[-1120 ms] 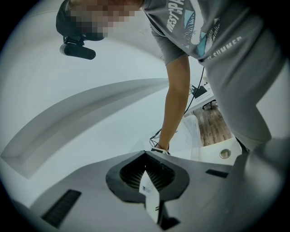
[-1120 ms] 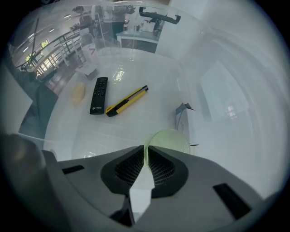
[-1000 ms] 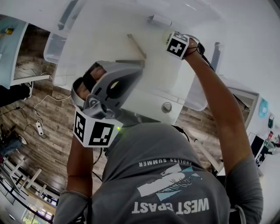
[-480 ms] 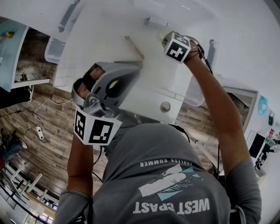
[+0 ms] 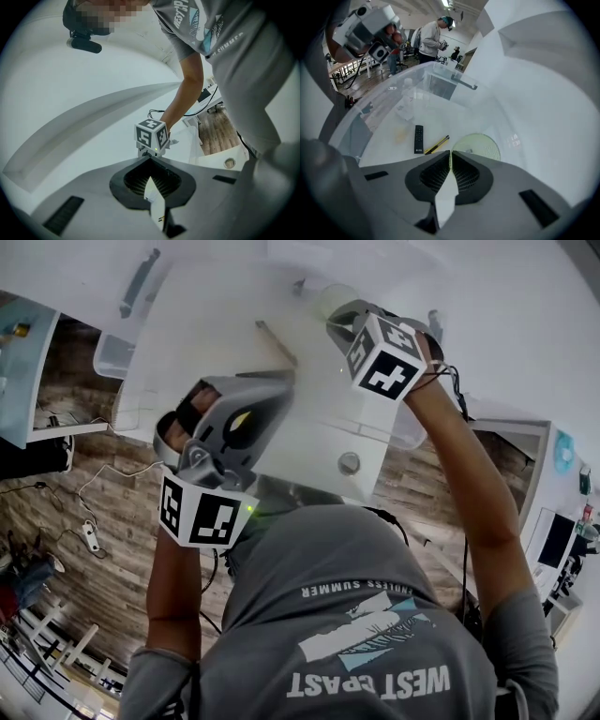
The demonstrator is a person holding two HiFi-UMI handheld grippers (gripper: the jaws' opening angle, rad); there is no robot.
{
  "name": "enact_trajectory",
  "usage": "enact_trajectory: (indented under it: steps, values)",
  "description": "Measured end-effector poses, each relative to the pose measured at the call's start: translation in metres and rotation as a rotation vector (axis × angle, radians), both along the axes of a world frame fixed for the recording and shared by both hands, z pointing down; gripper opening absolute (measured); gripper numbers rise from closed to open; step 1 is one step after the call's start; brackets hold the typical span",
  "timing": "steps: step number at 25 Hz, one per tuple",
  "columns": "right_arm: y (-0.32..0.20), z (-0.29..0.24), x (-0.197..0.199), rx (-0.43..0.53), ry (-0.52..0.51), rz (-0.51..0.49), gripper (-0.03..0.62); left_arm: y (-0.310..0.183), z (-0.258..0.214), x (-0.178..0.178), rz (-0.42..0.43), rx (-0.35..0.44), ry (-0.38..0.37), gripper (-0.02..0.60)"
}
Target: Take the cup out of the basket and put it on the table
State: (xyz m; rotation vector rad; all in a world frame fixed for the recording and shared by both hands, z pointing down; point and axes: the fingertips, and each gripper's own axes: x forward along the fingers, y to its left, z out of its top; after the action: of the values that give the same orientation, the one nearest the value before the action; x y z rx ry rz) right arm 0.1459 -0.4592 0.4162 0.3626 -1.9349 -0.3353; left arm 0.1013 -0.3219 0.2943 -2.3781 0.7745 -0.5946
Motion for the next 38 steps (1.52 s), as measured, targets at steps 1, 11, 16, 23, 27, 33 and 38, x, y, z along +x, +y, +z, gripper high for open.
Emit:
enact_trajectory:
  steps: [1,11,16,23,27,33,38]
  values:
    - [0.005,-0.010,-0.001,0.014,-0.015,-0.006,0.026,0.002,-0.001,0.001,0.002,0.002,-0.001,0.008]
    - [0.084,-0.092,-0.006,0.097,-0.159,-0.074,0.026,0.022,-0.005,0.014,0.003,0.019,-0.016,0.008]
    - [0.127,-0.108,-0.005,0.095,-0.202,-0.110,0.026,0.029,-0.009,0.015,-0.007,0.030,-0.016,0.008]
    - [0.187,-0.116,0.000,0.052,-0.223,-0.153,0.026,0.047,-0.016,0.016,-0.030,0.041,-0.002,0.008]
    - [0.218,-0.112,0.004,0.030,-0.219,-0.179,0.026,0.059,-0.013,0.018,-0.043,0.039,-0.002,0.008]
    - [0.256,-0.089,0.011,-0.024,-0.196,-0.218,0.026,0.077,-0.003,0.018,-0.067,0.023,-0.006,0.008]
    - [0.275,-0.061,0.009,-0.087,-0.178,-0.254,0.026,0.084,0.007,0.019,-0.085,0.000,-0.004,0.008]
